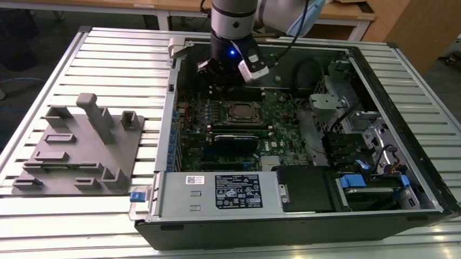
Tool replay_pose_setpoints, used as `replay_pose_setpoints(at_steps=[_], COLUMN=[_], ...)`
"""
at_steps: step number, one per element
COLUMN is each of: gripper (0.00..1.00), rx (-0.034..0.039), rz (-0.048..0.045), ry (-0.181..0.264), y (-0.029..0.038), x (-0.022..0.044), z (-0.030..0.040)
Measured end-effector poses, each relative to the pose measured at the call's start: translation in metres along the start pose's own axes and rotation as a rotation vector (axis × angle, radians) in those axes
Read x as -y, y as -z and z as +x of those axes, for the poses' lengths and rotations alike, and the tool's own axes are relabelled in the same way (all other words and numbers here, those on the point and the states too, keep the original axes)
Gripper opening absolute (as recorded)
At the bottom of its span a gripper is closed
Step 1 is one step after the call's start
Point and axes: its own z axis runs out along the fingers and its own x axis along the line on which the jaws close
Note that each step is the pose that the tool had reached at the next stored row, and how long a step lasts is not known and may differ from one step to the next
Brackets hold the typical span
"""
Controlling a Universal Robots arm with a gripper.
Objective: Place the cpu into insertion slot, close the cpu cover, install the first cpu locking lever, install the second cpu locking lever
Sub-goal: 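Install the first cpu locking lever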
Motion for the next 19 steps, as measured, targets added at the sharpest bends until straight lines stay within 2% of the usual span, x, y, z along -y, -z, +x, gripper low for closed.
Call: replay_pose_setpoints(at_steps=[3,9,13,19], gripper=[0.10,0.10,0.10,0.10], rx=[0.0026,0.0128,0.0148,0.0166], rz=[-0.0122,-0.0218,-0.0293,-0.0352], ry=[0.000,0.001,0.001,0.001], y=[-0.0001,-0.0002,-0.0001,0.0034], x=[-0.0001,-0.0004,-0.0002,-0.0004], z=[0.0035,0.0168,0.0188,0.0191])
